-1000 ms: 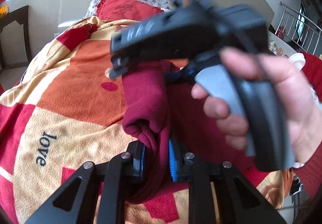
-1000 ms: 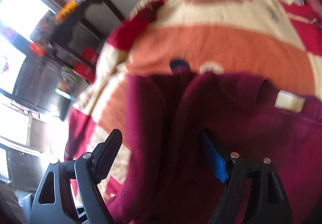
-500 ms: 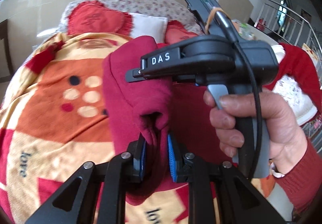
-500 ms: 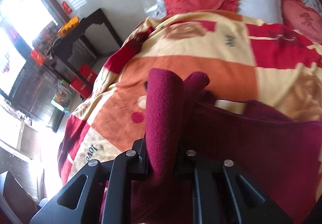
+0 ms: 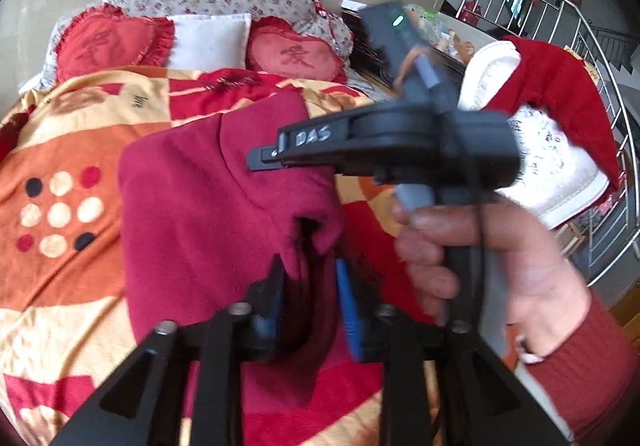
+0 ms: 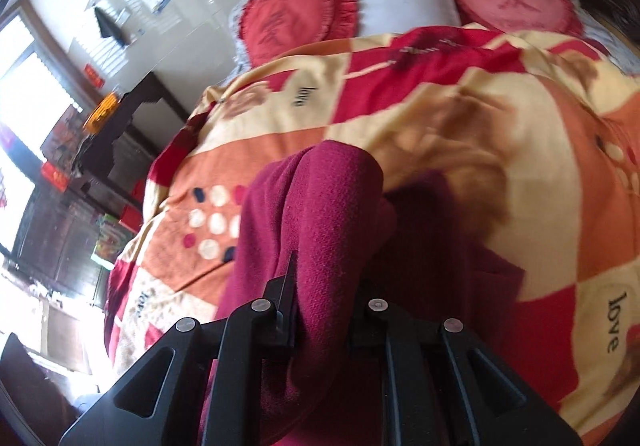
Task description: Fold small clothes
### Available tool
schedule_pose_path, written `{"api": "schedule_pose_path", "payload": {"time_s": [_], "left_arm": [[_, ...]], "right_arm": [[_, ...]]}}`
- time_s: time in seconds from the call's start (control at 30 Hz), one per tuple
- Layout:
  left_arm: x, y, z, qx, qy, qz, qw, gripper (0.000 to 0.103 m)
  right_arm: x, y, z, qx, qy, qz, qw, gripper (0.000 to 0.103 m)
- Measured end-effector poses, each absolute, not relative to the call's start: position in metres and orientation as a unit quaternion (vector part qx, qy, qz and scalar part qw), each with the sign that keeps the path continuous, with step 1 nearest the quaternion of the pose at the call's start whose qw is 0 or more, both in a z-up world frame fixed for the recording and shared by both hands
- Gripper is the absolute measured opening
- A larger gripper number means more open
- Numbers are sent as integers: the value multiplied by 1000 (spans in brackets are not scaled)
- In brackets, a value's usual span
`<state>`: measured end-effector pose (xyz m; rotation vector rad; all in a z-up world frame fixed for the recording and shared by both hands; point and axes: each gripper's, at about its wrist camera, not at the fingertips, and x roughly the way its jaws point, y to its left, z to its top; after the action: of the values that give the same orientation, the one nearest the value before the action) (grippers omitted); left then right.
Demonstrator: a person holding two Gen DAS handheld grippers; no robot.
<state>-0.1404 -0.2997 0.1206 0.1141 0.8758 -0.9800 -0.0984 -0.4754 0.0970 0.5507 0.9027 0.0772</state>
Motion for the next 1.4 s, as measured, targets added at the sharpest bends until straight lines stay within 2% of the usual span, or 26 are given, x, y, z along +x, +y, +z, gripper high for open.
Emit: {"api": "schedule_pose_path", "payload": {"time_s": [0.03,0.07,0.13,0.17,0.27,0.47,0.57,0.7,0.83,1.0,1.23,1.4], "left_arm": [[-143,-299,122,52,414,-459,785,56],[-145,-296,124,52,416,-463,781,65],[-152,-286,133,57,408,-463,784,66],[-153,-279,136,65,402,-462,788,68],[-151,-253,141,94,380,-441,808,73],[-124,-236,109,148,397,-360,831,73],[-120,-238,89,146,417,-349,826,73],[-116,-247,69,137,436,-344,820,73],[-118,-257,50,136,461,-345,806,73],[-119,-255,48,130,460,-349,806,73],[-120,-245,57,117,458,-347,810,73],[-121,-235,65,123,446,-340,819,73]], "right_arm": [[-99,-481,91,265,431,30,862,0],[-99,-486,82,264,434,22,861,0],[-97,-495,62,273,447,9,852,3],[-98,-501,53,285,449,-1,847,15],[-111,-520,46,322,440,-23,838,18],[-149,-505,106,278,395,0,876,18],[-156,-468,123,225,405,51,885,18],[-167,-425,105,138,449,63,880,18],[-174,-432,53,104,502,0,859,19],[-206,-476,55,278,439,24,854,25],[-212,-485,54,333,412,32,848,31],[-208,-474,42,384,431,63,814,35]]}}
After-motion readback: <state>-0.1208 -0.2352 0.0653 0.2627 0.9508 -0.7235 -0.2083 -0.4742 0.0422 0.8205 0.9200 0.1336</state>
